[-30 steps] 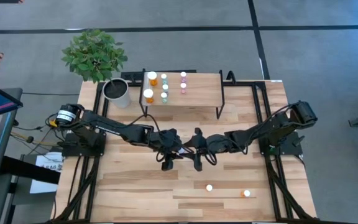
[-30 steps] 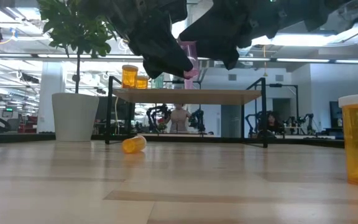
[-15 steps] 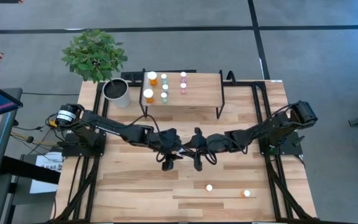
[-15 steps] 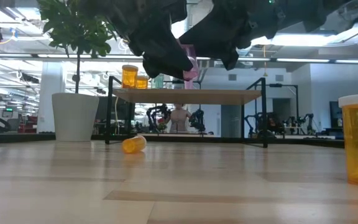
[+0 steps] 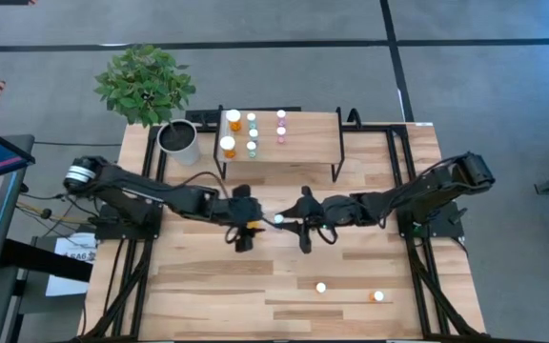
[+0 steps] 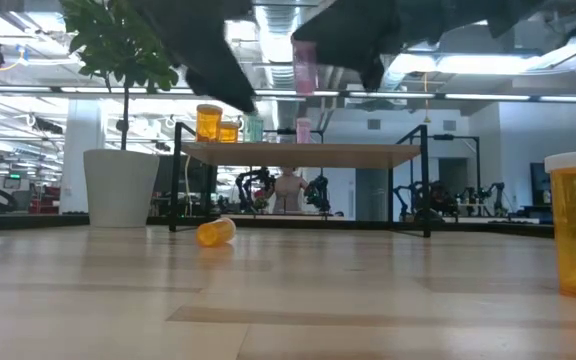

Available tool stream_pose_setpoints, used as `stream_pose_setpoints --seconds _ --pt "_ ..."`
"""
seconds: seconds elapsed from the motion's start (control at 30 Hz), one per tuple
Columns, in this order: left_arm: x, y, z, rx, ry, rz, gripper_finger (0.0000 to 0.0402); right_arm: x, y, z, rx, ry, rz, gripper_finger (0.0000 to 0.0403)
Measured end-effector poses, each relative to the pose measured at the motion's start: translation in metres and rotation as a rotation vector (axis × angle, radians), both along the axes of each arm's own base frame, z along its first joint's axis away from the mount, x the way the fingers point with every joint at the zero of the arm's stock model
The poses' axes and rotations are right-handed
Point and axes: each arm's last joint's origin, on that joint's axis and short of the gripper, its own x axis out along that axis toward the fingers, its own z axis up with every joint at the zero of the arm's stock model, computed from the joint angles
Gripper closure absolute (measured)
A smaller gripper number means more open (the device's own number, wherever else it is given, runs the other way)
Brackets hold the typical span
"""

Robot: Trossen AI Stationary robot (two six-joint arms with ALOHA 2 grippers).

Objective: Pick and place medicine bottles onto shelf by color
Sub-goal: Put the pink pill bottle on the shelf aligned with the other pink pill bottles

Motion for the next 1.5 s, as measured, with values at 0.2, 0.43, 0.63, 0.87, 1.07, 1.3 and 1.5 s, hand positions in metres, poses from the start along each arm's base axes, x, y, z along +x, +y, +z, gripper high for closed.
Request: stream_pose_setpoints --seconds 0.2,0.43,0.63,0.87,1.07,1.3,1.5 --pt "-0.051 0.003 0.025 0.047 -0.153 0.094 0.0190 -0.007 -0.008 0.020 -0.050 -0.075 -0.024 0.0267" --pt "-0.099 0.005 0.041 0.024 -0.543 0.092 0.0190 -0.006 -0.053 0.035 -0.145 -0.162 -0.285 0.0264" --pt "-0.124 0.008 0.044 -0.006 -0.716 0.071 0.0190 -0.007 -0.107 0.030 -0.154 -0.138 -0.459 0.0264" --pt "-0.130 0.010 0.044 -0.011 -0.732 0.066 0.0190 -0.005 -0.146 0.018 -0.112 -0.130 -0.533 0.0259" --pt "-0.127 0.009 0.042 0.002 -0.725 0.066 0.0190 -0.001 -0.152 0.007 -0.108 -0.107 -0.529 0.0259" --pt "-0.128 0.009 0.042 0.000 -0.732 0.066 0.0190 0.011 -0.153 0.000 -0.118 -0.091 -0.518 0.0257" --pt "-0.127 0.009 0.042 -0.004 -0.731 0.068 0.0190 0.026 -0.158 0.000 -0.145 -0.046 -0.514 0.0257"
